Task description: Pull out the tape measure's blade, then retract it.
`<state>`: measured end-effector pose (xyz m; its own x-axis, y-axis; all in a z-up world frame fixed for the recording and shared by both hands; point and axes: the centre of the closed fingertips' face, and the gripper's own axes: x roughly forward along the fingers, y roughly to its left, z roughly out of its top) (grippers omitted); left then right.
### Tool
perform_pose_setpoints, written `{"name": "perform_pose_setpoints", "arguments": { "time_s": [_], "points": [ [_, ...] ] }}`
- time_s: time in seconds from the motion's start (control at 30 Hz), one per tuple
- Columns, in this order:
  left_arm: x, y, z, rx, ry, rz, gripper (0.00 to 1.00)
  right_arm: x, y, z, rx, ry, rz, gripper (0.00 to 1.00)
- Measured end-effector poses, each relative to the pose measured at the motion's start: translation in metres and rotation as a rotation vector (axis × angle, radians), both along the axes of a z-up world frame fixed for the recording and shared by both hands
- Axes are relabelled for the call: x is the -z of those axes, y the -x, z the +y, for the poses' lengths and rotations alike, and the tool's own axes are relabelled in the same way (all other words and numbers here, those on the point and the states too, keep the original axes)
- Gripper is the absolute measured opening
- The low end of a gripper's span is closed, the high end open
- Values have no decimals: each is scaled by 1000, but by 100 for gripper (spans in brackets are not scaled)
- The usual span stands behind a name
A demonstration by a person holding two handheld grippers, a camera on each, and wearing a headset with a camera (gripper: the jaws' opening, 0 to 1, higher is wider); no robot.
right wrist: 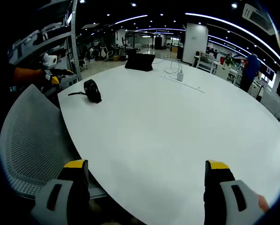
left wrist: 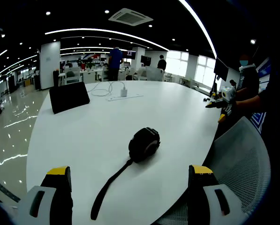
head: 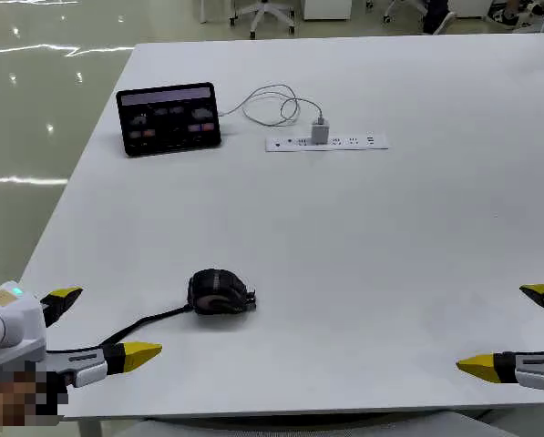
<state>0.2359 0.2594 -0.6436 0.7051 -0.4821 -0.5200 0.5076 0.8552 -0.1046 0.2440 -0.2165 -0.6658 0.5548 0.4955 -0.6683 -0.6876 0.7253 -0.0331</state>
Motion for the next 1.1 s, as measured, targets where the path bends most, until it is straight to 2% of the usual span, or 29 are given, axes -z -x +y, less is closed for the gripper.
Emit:
{"name": "perform_pose_setpoints", "arguments": {
  "time_s": [0.8, 1.1],
  "points": [
    [-1, -6, -4, 10, 3, 0, 100, -1, 1, -5, -1, 8, -4, 100],
    [-1, -13, -9, 41, -1, 10, 100, -6, -6, 7, -37, -4, -24, 100]
  ]
}}
